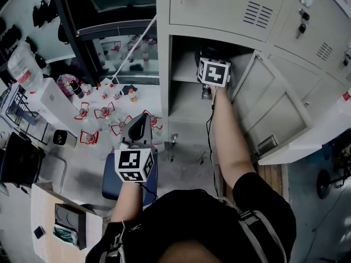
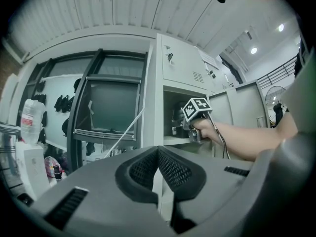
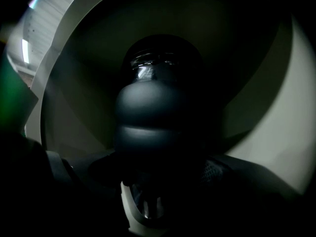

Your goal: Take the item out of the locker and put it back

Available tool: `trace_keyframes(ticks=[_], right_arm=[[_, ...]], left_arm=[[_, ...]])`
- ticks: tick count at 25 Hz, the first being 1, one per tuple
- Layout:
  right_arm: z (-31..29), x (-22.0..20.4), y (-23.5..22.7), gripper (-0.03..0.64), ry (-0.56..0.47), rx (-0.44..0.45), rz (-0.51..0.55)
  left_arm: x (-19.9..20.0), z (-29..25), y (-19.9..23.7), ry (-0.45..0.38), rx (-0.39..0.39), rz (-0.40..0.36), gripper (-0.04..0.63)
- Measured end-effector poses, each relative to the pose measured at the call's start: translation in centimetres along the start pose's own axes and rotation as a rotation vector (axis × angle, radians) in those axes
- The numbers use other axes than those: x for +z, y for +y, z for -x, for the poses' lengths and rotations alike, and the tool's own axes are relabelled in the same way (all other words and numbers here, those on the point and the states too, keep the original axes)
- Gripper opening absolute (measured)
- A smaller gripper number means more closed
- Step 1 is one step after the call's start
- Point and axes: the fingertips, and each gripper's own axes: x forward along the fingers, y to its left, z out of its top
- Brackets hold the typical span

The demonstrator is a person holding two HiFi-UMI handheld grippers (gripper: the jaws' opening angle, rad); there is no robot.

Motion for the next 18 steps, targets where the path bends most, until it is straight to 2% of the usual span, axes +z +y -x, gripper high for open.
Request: trace_keyframes(ticks=[5,8,14,17,18], right_arm=[[-0.1,-0.3,-0.1,0.42,-0.012,-0.006,0.007],[0.5,-0.3,0.3,0.479,-0.059,0.012,0.012],[5.1,1.0,1.1,0.485,-0.162,0.056,-0.005],[8.9,1.5,1.7,0.44,-0.224,0.089,-0.02],[10.2,1.5,1.8,0.37,-0.242,0.098,-0.036]], left_arm=[[0.1,0.3,-0.2,-0.003,-0.001,0.005,0.012],[0.1,0.4,-0.8,-0.003,-0.018,0.004,0.012],[0.0,0.1,-1.9,0.0,-0.047,0.003,0.012],[0.0,-0.2,-2.8,0.0,-0.067,0.002,0.012],[0.0,-0.4,-3.1,0.0,-0.075,0.002,0.012]])
